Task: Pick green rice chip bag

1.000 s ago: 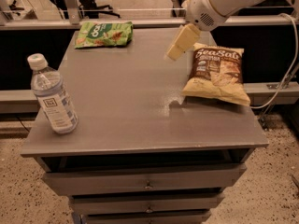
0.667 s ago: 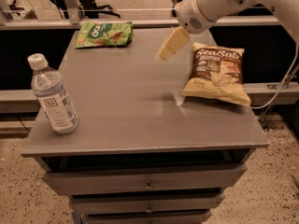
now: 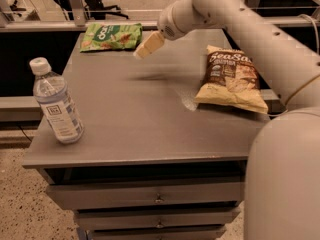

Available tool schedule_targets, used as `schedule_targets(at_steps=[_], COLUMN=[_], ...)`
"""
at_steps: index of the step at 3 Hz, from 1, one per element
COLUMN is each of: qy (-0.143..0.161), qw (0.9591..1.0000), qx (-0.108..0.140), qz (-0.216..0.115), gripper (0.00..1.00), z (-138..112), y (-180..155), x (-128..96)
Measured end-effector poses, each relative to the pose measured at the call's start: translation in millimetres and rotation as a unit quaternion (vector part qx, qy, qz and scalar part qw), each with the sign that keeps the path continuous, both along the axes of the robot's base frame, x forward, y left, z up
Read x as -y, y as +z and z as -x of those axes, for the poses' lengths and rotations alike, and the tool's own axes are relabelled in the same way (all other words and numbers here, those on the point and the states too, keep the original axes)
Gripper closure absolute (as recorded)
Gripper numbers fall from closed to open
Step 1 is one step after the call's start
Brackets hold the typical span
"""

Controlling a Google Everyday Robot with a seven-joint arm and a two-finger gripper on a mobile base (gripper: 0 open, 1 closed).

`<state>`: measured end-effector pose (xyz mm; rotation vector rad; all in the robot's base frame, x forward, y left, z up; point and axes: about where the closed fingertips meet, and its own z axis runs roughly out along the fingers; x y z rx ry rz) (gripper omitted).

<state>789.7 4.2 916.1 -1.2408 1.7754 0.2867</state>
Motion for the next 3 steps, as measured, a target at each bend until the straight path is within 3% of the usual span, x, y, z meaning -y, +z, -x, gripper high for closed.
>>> schedule_targets(at_steps=[1, 3], qy=[-0.008, -0.048], qw=[0.9991, 0.9959], qx=[0.000, 0.011], qz=[-0.042, -0.076], gripper=[0.00, 0.00], z=[-34, -86], y=[-14, -39], x=[-36, -76])
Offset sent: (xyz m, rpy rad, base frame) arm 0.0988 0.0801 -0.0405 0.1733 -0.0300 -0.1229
